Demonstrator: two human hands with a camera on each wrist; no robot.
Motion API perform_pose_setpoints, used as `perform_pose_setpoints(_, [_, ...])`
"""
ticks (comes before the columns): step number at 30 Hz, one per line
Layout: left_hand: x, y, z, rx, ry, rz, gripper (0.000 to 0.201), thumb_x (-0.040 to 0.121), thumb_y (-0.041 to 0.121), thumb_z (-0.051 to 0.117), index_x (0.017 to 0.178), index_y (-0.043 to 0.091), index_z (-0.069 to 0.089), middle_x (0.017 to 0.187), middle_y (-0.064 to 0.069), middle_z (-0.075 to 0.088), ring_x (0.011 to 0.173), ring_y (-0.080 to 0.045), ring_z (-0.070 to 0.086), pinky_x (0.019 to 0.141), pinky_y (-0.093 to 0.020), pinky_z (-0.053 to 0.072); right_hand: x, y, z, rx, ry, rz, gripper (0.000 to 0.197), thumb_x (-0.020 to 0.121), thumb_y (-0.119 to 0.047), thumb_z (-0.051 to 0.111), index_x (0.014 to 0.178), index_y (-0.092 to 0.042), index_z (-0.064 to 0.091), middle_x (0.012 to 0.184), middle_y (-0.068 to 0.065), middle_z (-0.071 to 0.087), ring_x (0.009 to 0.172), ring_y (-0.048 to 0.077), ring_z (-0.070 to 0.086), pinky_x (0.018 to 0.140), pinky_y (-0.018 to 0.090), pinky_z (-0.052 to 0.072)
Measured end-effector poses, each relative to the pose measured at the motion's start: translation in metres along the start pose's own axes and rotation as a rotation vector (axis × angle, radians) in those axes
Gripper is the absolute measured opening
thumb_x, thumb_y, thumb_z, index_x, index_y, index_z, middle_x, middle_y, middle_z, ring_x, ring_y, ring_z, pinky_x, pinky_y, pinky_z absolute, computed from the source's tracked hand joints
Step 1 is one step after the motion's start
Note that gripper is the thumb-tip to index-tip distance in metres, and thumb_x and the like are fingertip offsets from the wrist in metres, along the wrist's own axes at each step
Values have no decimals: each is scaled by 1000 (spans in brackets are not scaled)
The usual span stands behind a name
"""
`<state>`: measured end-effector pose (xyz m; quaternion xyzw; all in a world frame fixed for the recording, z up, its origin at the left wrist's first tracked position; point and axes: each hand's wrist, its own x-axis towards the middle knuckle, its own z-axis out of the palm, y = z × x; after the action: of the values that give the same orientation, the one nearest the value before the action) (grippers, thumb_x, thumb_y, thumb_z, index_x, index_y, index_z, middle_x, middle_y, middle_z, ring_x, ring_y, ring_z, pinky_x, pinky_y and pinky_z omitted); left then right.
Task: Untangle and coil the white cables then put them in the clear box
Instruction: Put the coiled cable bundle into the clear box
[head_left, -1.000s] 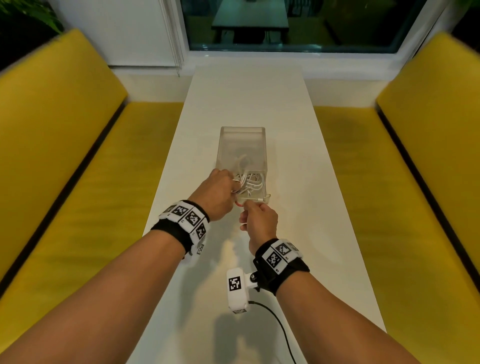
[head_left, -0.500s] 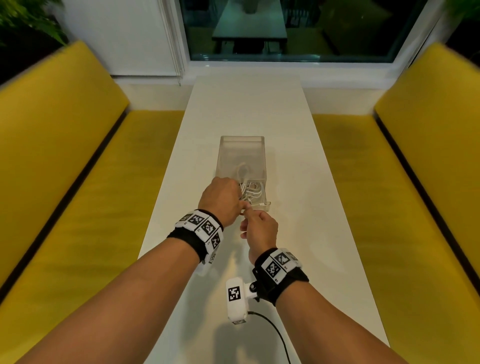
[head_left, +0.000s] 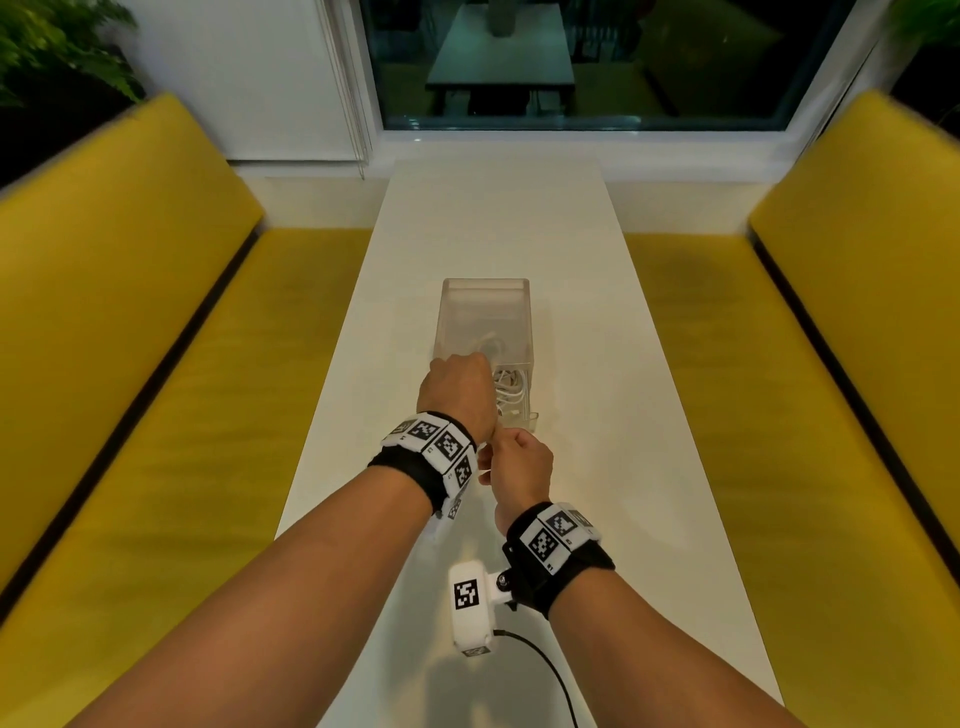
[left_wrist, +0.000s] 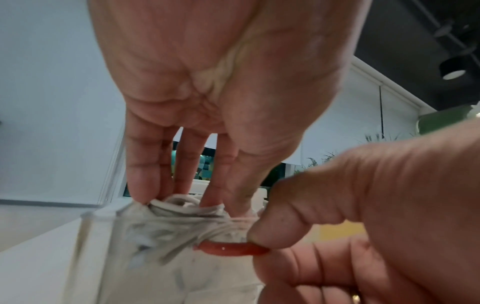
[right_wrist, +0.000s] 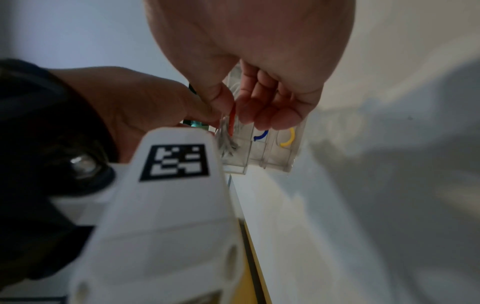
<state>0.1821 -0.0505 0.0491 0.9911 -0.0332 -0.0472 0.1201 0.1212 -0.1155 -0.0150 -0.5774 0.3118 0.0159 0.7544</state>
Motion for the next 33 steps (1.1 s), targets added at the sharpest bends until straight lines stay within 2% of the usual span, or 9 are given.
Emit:
perform_pose_setpoints(7, [7,-14,9,-10,54,19,12,94,17,63,96,7,70,103,-13,70,96,-30,65,74,-35,48,-2,1,6,11,26,-2,18,89,-10,63,72,-6,58,59,8,56,52,17,49,47,26,41])
perform_pose_setpoints(11, [9,-15,5,-78,87,29,22,95,23,66,101,3,72,109,-14,59,96,-33,63,77,-37,49,-1,1,9,13,42,10,15,87,-11,65,74,-5,61,59,8,57,54,19,50,50,29,42])
perform_pose_setpoints(14, [7,-21,2,-130,57,34,20,91,25,71,85,6,74,90,-7,62,82,-28,64,67,-33,46,1,0,9,20,49,19,14,85,-11,66,74,-5,62,58,7,58,54,19,50,50,28,42])
perform_pose_setpoints(16, [6,-32,-3,-176,-13,65,14,87,19,72,76,10,75,76,-5,69,72,-25,66,62,-32,50,0,0,9,27,43,22,10,84,-10,67,76,-5,63,57,6,56,52,17,49,48,27,40])
perform_pose_setpoints(18, [3,-43,-8,-201,-46,114,10,86,11,71,86,17,79,83,-5,71,75,-25,67,67,-33,55,0,1,10,38,41,28,7,83,-9,67,80,-4,65,57,6,55,51,17,47,47,27,39])
perform_pose_setpoints(21, [0,-50,-5,-173,-28,154,23,85,5,71,98,21,79,93,-4,69,80,-26,65,70,-35,55,-1,2,12,42,47,31,6,82,-9,67,80,-4,66,57,6,55,52,18,47,47,27,39])
perform_pose_setpoints(25, [6,-47,5,-71,-11,141,12,84,6,69,88,15,76,92,-7,69,82,-30,66,66,-32,48,0,1,10,33,48,28,6,80,-9,68,80,-4,66,55,5,55,54,19,47,50,29,39])
perform_pose_setpoints(30, [6,-44,7,-28,59,151,11,89,11,65,84,11,75,91,-8,70,82,-32,66,75,-41,54,1,2,13,22,54,28,8,79,-11,68,80,-3,67,58,6,56,55,19,48,50,29,40])
perform_pose_setpoints(33, [3,-46,6,-50,95,152,13,89,19,69,78,17,75,87,-2,72,82,-27,64,81,-39,50,2,1,11,30,47,27,21,79,-11,68,85,9,67,59,6,56,57,20,48,51,30,39])
